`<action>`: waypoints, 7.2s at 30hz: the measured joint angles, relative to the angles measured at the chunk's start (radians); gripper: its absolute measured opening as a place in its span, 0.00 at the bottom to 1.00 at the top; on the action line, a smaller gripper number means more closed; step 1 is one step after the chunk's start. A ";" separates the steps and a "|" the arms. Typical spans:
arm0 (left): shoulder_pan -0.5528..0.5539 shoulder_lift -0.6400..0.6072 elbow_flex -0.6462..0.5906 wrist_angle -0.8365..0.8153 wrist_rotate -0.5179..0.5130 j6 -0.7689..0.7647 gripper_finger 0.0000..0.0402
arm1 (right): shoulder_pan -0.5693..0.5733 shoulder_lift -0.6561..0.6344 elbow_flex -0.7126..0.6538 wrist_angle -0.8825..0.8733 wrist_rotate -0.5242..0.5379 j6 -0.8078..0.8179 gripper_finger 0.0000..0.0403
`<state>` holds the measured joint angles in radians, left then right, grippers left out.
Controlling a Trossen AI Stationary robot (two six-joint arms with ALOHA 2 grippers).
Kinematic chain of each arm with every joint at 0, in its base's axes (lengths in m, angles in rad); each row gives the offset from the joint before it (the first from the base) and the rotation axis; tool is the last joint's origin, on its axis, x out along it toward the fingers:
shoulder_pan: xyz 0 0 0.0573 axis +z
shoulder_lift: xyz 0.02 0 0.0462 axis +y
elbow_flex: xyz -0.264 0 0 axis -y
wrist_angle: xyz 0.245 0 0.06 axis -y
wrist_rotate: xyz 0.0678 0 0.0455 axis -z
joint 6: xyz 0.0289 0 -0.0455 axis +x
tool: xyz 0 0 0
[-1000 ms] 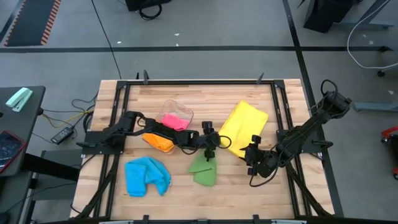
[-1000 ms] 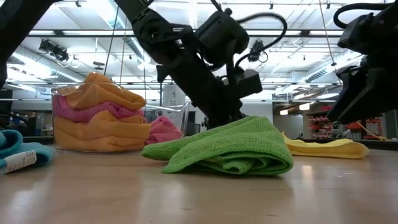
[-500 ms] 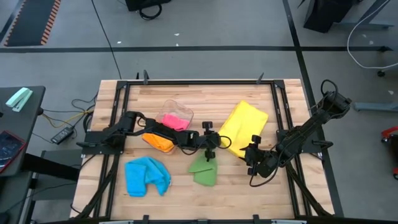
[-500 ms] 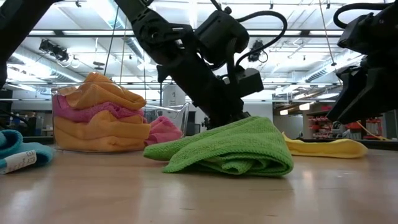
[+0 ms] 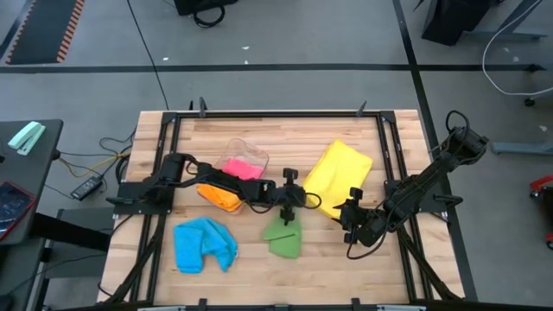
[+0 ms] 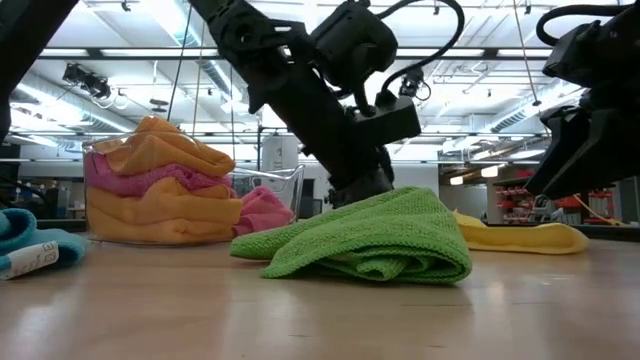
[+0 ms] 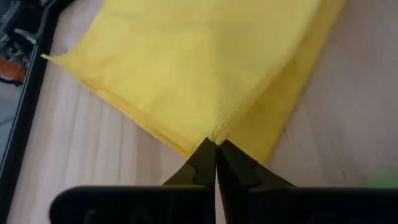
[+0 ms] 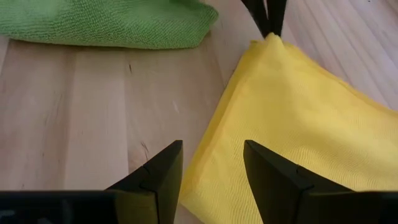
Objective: Fold microfiber towels
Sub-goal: Fold the yellow microfiber towel
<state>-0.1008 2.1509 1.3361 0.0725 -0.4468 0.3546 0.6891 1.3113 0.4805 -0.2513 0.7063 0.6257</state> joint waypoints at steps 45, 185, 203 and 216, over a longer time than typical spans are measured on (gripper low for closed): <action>-0.044 -0.010 0.040 -0.322 0.033 0.196 0.03 | -0.006 0.274 0.000 0.304 -0.032 -0.314 0.49; 0.031 0.105 0.437 -0.639 0.417 -0.101 0.07 | -0.148 -0.127 0.013 -0.131 -0.431 0.187 0.02; 0.031 0.160 0.437 -0.612 0.354 -0.141 0.07 | -0.212 -0.033 0.004 -0.144 -0.384 0.117 0.25; 0.022 0.154 0.440 -0.605 0.207 -0.066 0.30 | -0.218 -0.114 0.025 -0.289 -0.386 0.134 0.40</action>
<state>-0.0791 2.3047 1.7763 -0.5323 -0.2402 0.2885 0.4713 1.1975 0.5056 -0.5404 0.3205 0.7593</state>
